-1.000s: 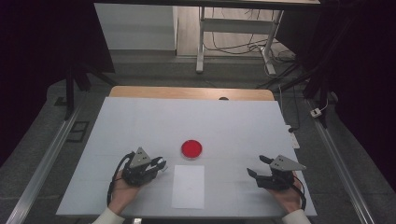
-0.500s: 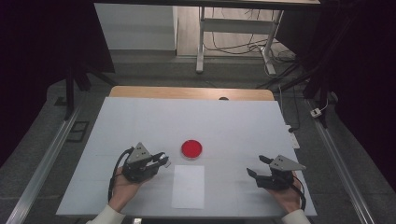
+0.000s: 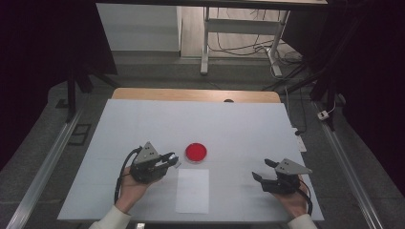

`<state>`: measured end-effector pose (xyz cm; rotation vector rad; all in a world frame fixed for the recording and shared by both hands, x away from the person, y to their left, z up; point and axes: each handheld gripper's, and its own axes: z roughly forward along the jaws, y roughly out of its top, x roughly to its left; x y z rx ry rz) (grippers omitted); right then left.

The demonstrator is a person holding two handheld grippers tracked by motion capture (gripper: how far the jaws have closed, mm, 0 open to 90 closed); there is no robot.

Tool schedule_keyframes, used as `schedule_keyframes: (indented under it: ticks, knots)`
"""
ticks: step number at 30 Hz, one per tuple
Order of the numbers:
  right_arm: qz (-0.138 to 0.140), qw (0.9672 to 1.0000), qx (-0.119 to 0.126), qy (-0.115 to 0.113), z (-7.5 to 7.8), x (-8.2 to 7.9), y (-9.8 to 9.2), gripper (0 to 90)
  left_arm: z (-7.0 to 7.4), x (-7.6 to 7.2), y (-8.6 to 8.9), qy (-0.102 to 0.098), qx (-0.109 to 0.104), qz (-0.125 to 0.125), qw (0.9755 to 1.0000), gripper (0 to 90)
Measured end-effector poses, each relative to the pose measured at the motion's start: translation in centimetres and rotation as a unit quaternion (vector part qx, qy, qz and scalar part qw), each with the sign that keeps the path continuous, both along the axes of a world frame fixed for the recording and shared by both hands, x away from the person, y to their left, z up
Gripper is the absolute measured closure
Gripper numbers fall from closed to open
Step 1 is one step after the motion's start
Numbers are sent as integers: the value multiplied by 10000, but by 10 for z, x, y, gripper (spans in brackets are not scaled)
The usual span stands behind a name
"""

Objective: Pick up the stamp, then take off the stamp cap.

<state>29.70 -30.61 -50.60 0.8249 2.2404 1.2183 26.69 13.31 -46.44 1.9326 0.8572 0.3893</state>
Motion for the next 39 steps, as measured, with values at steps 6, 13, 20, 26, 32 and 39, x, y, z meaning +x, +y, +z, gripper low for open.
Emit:
schedule_keyframes:
  ticks: [6, 13, 20, 26, 32, 39]
  knots:
    - [-2, 10000, -19, 9, 0, 0, 0, 282, 7, 1, -10, -137, -28, -144, 9998, 748]
    - [1, 10000, -35, -3, -1, 0, 1, 283, 10, 7, -22, -139, -52, -275, 9995, 748]
    - [19, 10000, -37, -12, -1, 0, 2, 283, 12, 10, -32, -138, -61, -400, 9991, 748]
    - [11, 10000, -44, -14, -1, -1, 2, 284, 12, 11, -35, -152, -57, -428, 9990, 748]
    - [19, 10000, -69, -5, -1, -1, 2, 285, 12, 12, -34, -136, -37, -422, 9990, 748]
    - [19, 10000, -55, -46, 0, -2, 3, 285, 11, 12, -35, -137, -18, -425, 9990, 748]
